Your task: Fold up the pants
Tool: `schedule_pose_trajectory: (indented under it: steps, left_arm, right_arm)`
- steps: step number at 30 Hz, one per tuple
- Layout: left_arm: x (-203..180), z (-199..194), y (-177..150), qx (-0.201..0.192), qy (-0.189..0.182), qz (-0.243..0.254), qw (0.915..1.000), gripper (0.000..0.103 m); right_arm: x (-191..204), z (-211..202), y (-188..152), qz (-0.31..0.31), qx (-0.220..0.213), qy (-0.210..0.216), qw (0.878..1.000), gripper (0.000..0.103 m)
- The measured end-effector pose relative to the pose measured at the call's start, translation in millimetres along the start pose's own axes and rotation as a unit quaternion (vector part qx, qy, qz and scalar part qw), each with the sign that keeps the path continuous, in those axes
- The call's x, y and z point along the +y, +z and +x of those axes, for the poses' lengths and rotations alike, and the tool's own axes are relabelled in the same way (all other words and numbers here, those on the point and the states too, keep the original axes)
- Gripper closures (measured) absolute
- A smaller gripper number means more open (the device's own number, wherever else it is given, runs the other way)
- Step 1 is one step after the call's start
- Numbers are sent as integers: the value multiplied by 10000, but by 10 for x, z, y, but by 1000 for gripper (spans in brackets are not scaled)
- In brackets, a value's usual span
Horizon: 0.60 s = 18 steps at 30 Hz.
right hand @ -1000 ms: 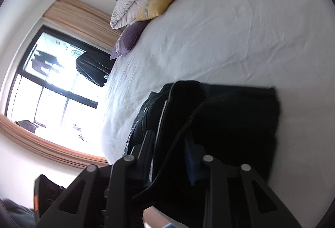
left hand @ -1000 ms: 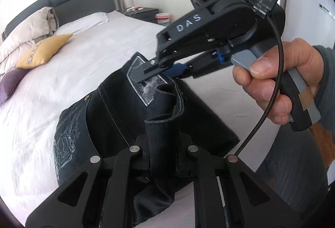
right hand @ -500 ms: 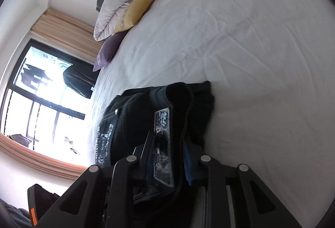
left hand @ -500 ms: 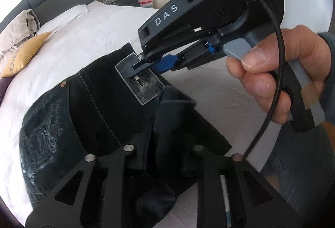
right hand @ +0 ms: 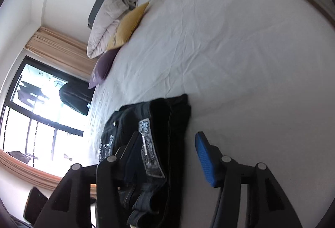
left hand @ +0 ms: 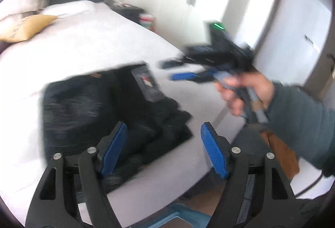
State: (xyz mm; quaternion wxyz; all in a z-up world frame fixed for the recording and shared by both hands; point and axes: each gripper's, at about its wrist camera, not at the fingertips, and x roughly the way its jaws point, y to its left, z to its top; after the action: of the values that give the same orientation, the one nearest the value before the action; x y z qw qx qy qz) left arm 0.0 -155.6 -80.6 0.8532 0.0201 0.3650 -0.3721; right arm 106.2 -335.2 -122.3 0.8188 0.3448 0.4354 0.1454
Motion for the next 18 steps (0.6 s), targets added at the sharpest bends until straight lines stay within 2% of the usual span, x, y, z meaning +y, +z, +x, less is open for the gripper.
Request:
schedule_pose_trajectory:
  steps: [3,4,6,8,10,13,15,18]
  left_arm:
    - [415,-177,139,-332,262,-288,9987,28]
    - [568,-189,195,-367,399,-389,9978,28]
    - [862,-131,329,-341,412,-548,9971,28]
    - [995,-37,393,-276,499,-519,9970,28]
    - [1187,90,343,-88,520,-614,9967,28]
    - [1284,428,56,349,298,-949,9944,28]
    - [1291,574,-155,561,300,-990,9931,28]
    - [1259,584,-350,422,395,-958,9937,28]
  right_arm:
    - [249,-192,-77,-79,-186,590,9981,46]
    - [379,-188,-132,-182,-140,859,9960,46]
    - [575,-104,-240,-336,19,1137,9929,46]
    - [727,100,-402,-443,345,1388,9887,46]
    - [740,285,-548,-533,564,1266,9889,46]
    - [401,528,-786,-212,884,836,9923,49]
    - [190,498,-915,-186,763,775,9939,73]
    - [45,315,-955,-35,630,939,9936,74]
